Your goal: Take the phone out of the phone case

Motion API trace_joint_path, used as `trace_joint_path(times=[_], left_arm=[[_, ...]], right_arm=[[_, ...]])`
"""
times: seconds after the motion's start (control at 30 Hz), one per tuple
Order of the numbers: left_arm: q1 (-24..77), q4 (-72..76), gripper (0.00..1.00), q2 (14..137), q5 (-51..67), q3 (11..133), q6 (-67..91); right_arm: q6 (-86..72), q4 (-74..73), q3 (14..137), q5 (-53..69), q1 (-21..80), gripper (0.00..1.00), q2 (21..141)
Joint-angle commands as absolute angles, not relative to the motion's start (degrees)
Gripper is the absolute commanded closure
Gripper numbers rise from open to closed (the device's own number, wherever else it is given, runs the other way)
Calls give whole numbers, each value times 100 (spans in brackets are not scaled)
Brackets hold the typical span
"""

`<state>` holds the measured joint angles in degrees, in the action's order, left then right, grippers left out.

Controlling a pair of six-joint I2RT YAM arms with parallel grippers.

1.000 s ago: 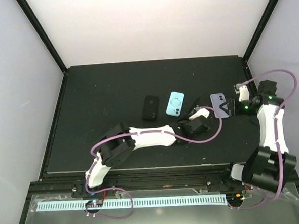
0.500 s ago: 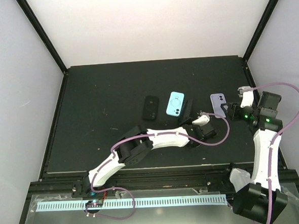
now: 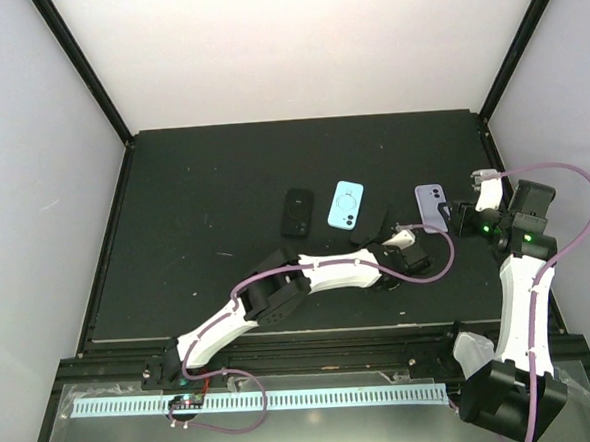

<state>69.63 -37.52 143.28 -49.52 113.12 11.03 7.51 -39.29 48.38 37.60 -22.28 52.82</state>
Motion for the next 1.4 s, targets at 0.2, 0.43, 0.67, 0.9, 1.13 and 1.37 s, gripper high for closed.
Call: trace_joint_path(times=[0.2, 0.43, 0.67, 0.9, 1.13, 1.37], left_arm=[[6873, -3713, 38, 13566, -3480, 10959, 1650], [6537, -3344, 1, 11998, -2565, 9607, 1973], [5578, -3410, 3, 11673, -1908, 9597, 1871], [5006, -3762, 5, 12552, -1370, 10733, 1786], [4693, -3605, 1, 13230, -834, 11437, 1802], [4635, -3746, 1, 13756, -789, 11856, 1687]], right_arm=[[664, -3747, 4791, 3474, -2298, 44, 5351], [769, -3809, 4845, 3579, -2320, 43, 5550], [987, -3989, 4992, 3866, -2320, 43, 5867], [1105, -4055, 5008, 4163, -2320, 41, 5966], [1185, -4143, 5031, 4281, -2319, 41, 6164], [1239, -4257, 5115, 4311, -2319, 40, 6422]])
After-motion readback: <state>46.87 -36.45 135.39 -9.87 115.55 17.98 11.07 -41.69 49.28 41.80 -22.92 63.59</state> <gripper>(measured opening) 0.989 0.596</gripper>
